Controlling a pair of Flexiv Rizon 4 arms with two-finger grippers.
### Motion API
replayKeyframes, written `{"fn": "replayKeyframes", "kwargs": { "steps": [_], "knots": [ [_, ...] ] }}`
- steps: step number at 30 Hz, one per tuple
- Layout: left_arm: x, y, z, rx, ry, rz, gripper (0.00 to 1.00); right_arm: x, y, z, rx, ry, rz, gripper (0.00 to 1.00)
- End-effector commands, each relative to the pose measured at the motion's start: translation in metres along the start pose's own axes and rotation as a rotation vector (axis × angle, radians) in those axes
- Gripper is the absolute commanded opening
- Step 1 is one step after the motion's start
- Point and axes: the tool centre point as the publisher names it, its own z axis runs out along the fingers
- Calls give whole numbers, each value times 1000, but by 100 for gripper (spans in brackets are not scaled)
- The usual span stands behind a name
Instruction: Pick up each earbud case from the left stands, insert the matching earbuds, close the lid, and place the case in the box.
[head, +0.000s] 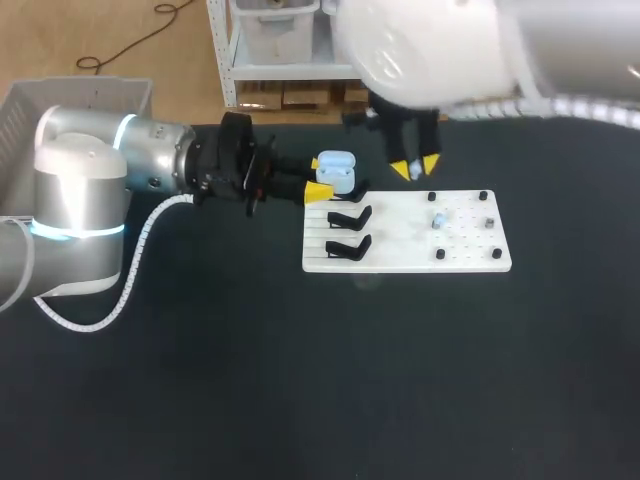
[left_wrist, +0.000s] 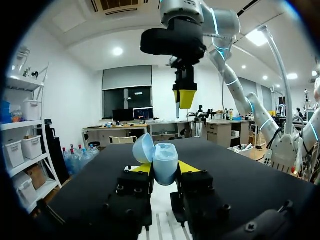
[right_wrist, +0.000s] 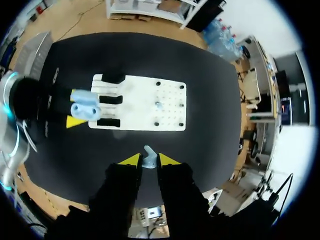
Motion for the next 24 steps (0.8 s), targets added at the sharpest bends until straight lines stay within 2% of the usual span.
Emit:
{"fn": "replayKeyframes", "kwargs": {
  "steps": [1, 9, 24],
  "knots": [
    [1, -1, 0, -2, -2, 2, 0, -18, 12, -10, 3, 108, 69, 0],
    [2, 1, 3, 7, 5, 11, 0, -16, 19, -7, -71, 145, 168, 0],
    [8, 2, 14, 10, 19, 34, 0, -13, 20, -3, -78, 150, 175, 0]
  ]
}}
